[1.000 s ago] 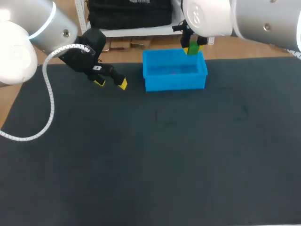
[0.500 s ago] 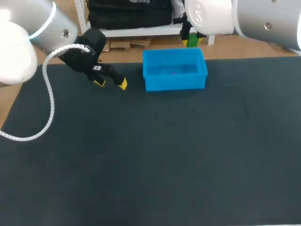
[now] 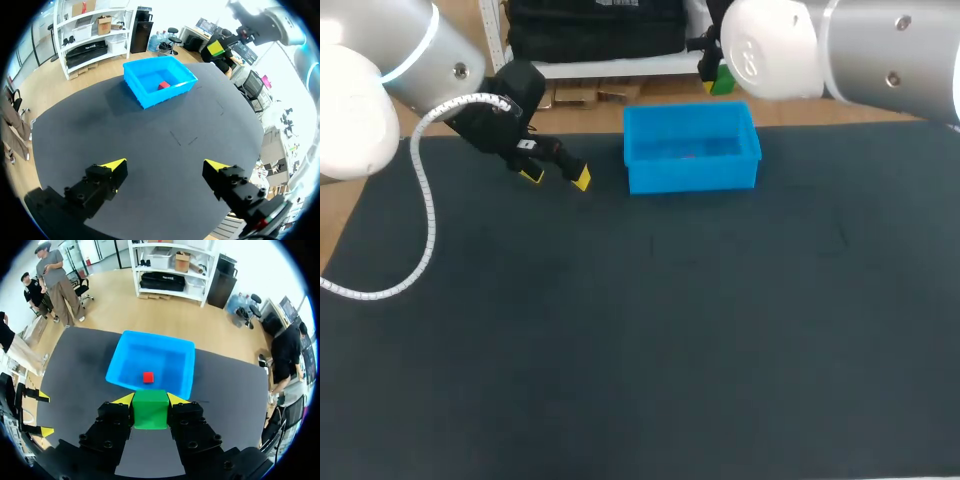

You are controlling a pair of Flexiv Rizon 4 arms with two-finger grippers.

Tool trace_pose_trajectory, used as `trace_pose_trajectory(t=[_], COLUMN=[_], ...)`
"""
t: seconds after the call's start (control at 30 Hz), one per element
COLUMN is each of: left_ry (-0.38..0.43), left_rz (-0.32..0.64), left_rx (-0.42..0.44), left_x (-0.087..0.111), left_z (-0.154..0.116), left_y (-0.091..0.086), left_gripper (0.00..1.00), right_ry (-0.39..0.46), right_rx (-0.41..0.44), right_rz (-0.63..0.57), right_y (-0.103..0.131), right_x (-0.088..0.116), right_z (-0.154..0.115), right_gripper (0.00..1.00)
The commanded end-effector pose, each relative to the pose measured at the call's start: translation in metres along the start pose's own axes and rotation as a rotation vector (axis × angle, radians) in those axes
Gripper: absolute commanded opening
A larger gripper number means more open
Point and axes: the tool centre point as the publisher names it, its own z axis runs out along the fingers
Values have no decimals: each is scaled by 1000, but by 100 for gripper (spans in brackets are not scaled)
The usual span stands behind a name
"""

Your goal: Use the left arm to pick the red cube and place it into the blue plastic box first, then use the right arm to grasp the green cube and put it into the same blue plastic box after the first action is fully finished.

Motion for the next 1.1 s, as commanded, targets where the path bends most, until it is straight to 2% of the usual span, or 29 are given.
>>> trace_pose_trajectory(t=[0.03, 1.1], left_ry=[-1, -1], left_rz=[0, 0], left_rx=[0, 0], left_x=[0, 0], left_z=[1, 1], left_y=[0, 0], left_gripper=[100, 100], right_ry=[-54, -64], right_rx=[-7, -42], right_rz=[-6, -56], right_y=[-2, 8], right_x=[8, -20], right_z=[1, 34], right_gripper=[0, 0])
